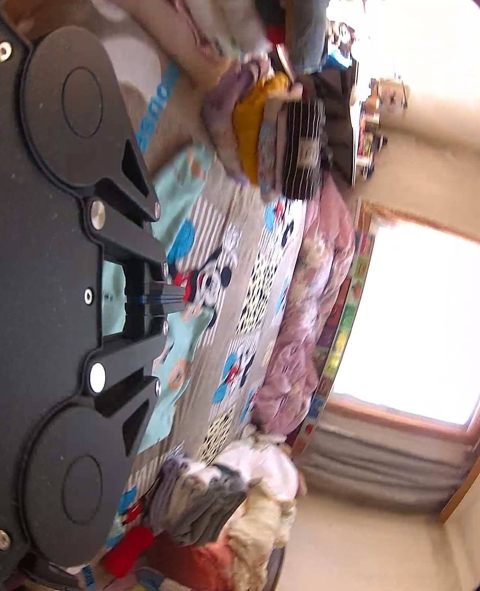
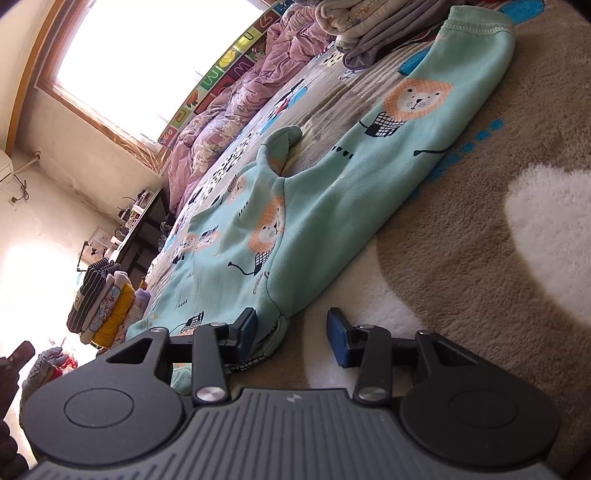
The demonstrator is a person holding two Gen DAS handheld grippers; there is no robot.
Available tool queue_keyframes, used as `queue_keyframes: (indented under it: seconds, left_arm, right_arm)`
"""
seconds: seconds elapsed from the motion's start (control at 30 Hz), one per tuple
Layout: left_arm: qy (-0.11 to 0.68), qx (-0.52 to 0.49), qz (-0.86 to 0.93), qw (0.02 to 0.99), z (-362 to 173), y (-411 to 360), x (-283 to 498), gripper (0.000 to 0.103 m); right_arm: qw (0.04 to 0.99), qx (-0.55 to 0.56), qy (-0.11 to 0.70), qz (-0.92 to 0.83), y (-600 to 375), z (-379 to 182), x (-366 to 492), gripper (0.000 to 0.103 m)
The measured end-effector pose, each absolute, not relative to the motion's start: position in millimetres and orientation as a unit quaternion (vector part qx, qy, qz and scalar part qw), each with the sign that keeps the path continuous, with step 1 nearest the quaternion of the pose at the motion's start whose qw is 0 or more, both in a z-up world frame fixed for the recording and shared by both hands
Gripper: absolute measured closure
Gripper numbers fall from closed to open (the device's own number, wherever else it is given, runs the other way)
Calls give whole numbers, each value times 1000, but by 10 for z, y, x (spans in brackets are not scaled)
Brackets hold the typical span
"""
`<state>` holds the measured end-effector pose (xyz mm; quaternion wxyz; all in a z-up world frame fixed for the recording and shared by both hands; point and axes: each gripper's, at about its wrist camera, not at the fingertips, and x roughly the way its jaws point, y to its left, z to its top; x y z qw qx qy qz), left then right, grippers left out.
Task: Fold clothes
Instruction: 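Move the left gripper back over the garment and open both grippers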
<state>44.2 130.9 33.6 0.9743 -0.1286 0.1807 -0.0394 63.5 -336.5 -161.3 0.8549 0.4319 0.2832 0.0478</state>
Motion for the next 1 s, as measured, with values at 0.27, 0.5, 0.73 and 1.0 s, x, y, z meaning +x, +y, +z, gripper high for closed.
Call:
queue_keyframes:
  seconds: [0.27,0.5,0.73,1.0]
  left_arm:
    - [281,-153,236,918,77,2675,-605,6]
    - [229,-182,298,908,-96,2914,-1031,38]
    - [256,-365,200,872,-237,3071,-901,1]
    - [132,-393,1,910,99,2301,-482,0]
  right_arm:
    - [844,452,286,46,-3395,-1616,652,59]
    - [843,453,285,47,-3383,-1617,655,58]
    - [839,465,280,48,-3435,-1602,627,58]
    - [860,445,249,34,-3506,-1459,550,55]
